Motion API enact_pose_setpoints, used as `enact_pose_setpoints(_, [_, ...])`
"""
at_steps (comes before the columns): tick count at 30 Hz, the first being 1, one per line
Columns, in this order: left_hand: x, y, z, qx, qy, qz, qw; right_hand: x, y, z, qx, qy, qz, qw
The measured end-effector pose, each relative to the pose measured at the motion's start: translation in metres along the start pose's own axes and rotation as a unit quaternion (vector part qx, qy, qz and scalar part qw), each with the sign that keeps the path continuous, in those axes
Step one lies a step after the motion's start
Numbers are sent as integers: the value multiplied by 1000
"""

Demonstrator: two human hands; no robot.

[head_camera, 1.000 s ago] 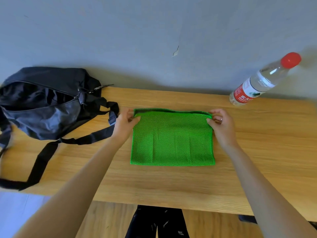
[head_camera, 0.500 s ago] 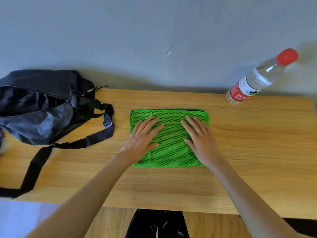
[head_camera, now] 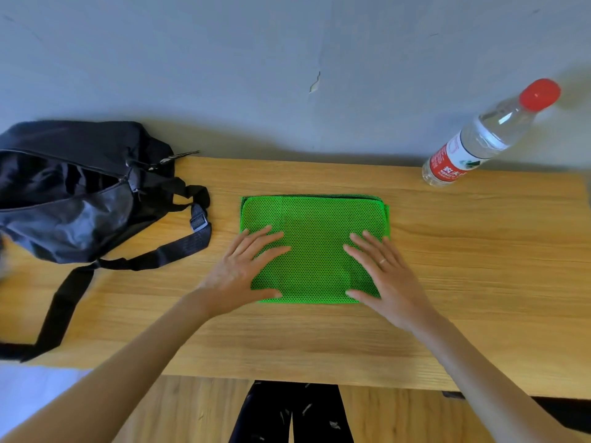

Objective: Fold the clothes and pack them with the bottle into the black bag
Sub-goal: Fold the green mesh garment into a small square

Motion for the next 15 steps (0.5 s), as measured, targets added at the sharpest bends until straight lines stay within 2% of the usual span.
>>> enact_pose_setpoints(5, [4, 7, -35, 34, 26, -1, 999, 0, 14, -35, 4, -19, 3, 1000])
enact_pose_setpoints(10, [2, 5, -40, 70, 12, -34, 997, 2, 10, -39, 67, -8, 32, 997])
enact_pose_setpoints(15, [-4, 1, -45, 95, -13, -60, 994, 6, 5, -43, 92, 5, 62, 994])
Point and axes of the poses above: each hand's wrist, its own z-axis towards the middle knuckle, its own y-axis out of the palm, x = y × z, the point moved 3 cm from there along z, towards the middle knuckle, and after that the axes turned 15 degrees about z, right-handed, at the moved point
